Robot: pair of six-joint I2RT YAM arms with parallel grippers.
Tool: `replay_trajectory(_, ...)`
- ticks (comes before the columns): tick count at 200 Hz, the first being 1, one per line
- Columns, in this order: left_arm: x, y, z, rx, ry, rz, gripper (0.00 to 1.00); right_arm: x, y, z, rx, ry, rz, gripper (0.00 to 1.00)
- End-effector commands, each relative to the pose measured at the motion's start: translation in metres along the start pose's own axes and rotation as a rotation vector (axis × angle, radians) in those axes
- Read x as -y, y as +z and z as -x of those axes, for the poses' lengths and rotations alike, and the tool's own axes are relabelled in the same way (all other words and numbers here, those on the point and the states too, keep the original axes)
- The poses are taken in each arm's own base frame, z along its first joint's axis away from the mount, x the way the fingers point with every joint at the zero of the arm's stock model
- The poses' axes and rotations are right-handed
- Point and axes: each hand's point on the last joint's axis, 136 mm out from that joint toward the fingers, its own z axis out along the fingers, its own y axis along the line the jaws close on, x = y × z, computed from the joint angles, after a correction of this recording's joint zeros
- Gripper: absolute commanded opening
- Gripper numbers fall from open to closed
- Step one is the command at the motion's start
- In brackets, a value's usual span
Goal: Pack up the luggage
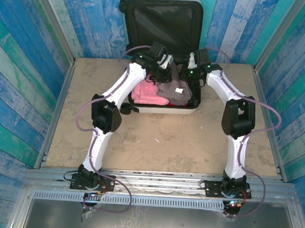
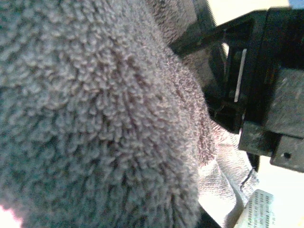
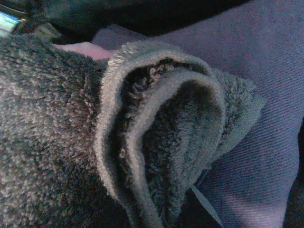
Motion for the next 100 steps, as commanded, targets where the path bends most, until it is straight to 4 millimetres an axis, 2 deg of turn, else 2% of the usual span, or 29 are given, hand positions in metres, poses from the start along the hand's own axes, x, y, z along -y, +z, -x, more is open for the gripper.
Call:
replay_trajectory(1,-0.022,0.034,-0.016,-0.066,-0.007,0.039,0.09,-0.001,-0.004,0.000,-0.055,-0.035,0.017,0.12)
replay_trajectory(21,-0.037,0.028,-0.015,-0.053,-0.023,0.116,0.08,0.003,-0.003,0.004,-0.080,-0.074,0.011,0.34)
replay_trajectory(35,-0.032,0.016,-0.005,0.009,-0.014,0.112,0.24,0.003,-0.011,0.011,-0.070,-0.103,-0.004,0.47)
replay_trajectory(47,-0.028,0.000,0.006,0.071,-0.011,0.119,0.31,0.002,-0.022,0.020,-0.040,-0.118,-0.021,0.60)
replay_trajectory(51,-0.028,-0.006,0.010,0.090,-0.009,0.123,0.35,0.001,-0.025,0.022,-0.032,-0.122,-0.024,0.61)
replay_trajectory(59,-0.027,-0.018,0.017,0.123,-0.005,0.142,0.51,-0.001,-0.034,0.028,-0.007,-0.136,-0.032,0.63)
replay_trajectory(67,-0.026,-0.030,0.023,0.150,0.001,0.164,0.59,-0.004,-0.042,0.032,0.009,-0.147,-0.036,0.64)
replay_trajectory(83,-0.027,-0.054,0.034,0.200,0.012,0.215,0.68,-0.009,-0.061,0.041,0.038,-0.166,-0.051,0.64)
replay_trajectory(100,-0.026,-0.085,0.047,0.269,0.010,0.267,0.69,-0.016,-0.078,0.046,0.060,-0.192,-0.059,0.62)
